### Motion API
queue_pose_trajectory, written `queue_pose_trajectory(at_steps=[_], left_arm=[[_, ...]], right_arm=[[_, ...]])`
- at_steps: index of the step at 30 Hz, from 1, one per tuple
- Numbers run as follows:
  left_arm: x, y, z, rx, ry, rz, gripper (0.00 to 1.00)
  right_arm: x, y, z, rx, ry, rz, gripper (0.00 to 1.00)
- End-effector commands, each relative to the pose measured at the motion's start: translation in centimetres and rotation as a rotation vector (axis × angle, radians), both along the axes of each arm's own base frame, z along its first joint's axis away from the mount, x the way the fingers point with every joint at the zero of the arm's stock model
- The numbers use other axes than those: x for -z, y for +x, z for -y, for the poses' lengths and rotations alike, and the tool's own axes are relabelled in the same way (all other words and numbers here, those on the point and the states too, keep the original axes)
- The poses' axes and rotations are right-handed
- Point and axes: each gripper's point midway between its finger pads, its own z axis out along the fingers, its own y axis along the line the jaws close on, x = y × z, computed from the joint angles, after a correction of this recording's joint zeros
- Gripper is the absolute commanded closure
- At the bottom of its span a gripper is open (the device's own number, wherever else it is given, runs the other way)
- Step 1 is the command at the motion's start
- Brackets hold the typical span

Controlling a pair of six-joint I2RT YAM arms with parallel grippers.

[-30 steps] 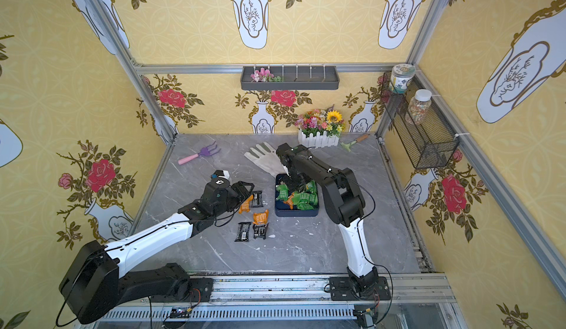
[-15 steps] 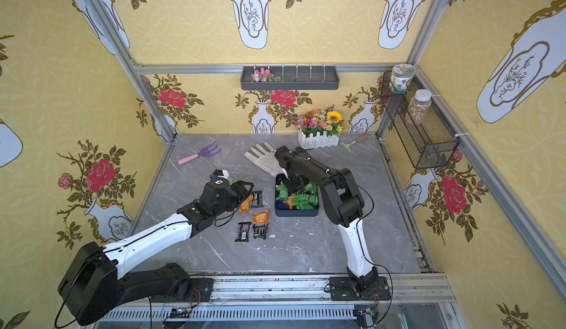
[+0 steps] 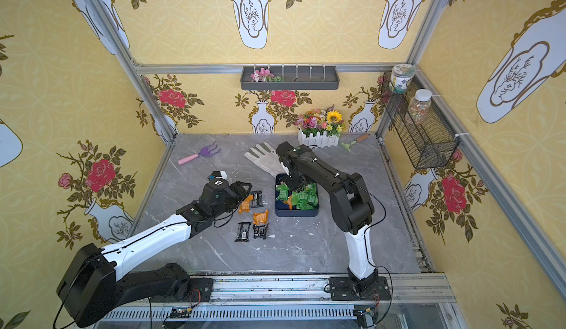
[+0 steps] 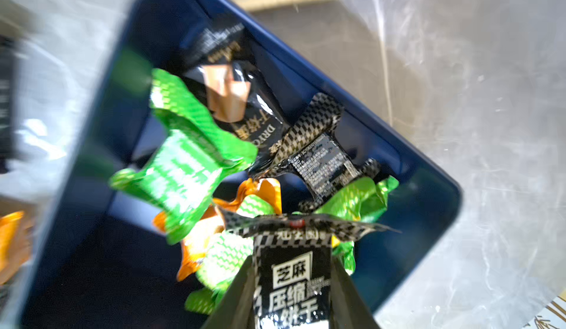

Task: Take the cookies out of the storage box
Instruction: Pick up the cookie from the storage box, then place the cookie at the center of the board.

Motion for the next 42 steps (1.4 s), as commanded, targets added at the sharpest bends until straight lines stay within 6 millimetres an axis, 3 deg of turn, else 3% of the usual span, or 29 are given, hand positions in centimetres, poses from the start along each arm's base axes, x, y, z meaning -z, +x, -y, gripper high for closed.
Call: queue_pose_trajectory(at_steps=[1, 6, 12, 19, 29, 35, 42], left_arm=[[0.6, 0.1, -0.1, -0.022, -0.053, -0.018, 0.46], [1.4, 0.1, -0.6, -0.053, -0.081, -0.044, 0.46], [2.1, 0.1, -2.0, -0.116, -0.093, -0.056, 0.46], [3.0, -0.7, -3.9, -0.209, -0.114, -0.078, 0.46], [4.0, -1.7, -5.9, -0.306, -0.143, -0.088, 0.46], [4.3, -1.8, -5.5, -0.288, -0.148, -0.102, 0.46], [4.3, -1.7, -4.9, -0.260, -0.162, -0.104, 0.46]], right_arm=[[-1.0, 0.0, -0.3, 0.018, 0.025, 0.034, 0.69], [-2.6, -1.1, -0.8, 0.020, 0.051, 0.067, 0.70], [-5.0, -4.3, -4.7, -0.071, 0.084, 0.114, 0.70], [-5.3, -10.6, -9.4, -0.196, 0.089, 0.105, 0.70], [-4.0, -17.9, -13.5, -0.101, 0.217, 0.100, 0.71], [-1.1, -19.4, -12.2, 0.088, 0.208, 0.116, 0.71], [3.0, -18.9, -9.5, 0.203, 0.148, 0.132, 0.70]])
